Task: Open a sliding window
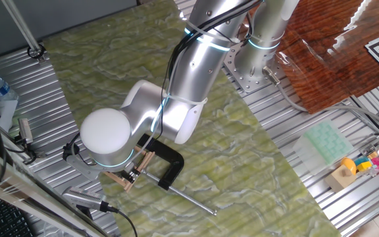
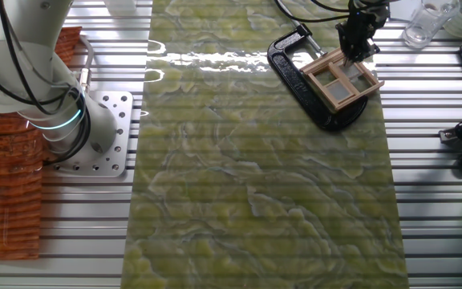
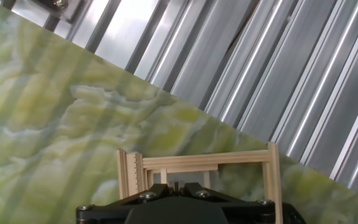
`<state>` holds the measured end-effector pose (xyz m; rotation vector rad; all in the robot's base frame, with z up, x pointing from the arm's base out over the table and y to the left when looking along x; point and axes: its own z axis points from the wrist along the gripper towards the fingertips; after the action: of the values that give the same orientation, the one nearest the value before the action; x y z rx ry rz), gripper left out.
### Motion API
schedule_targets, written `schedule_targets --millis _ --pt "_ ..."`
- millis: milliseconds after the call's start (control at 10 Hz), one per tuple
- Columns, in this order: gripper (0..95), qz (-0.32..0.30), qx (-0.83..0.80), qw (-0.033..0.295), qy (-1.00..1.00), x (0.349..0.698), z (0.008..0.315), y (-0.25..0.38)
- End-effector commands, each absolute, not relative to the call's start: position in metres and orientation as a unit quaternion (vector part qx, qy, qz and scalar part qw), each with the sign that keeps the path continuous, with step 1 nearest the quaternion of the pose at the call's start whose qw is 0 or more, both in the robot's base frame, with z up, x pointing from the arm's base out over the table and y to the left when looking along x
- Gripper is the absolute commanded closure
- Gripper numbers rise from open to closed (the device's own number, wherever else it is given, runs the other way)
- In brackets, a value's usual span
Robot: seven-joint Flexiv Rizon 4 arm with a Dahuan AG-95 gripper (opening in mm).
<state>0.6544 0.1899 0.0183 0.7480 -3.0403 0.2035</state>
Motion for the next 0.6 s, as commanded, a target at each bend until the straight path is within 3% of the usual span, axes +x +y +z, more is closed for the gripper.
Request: schedule_targets --millis 100,600 --pt "95.0 0.064 0.236 0.001 -0.970 0.6534 0.0176 0.1918" --pt "95.0 0.060 0.231 0.004 -0.971 0.6508 0.0185 0.1962"
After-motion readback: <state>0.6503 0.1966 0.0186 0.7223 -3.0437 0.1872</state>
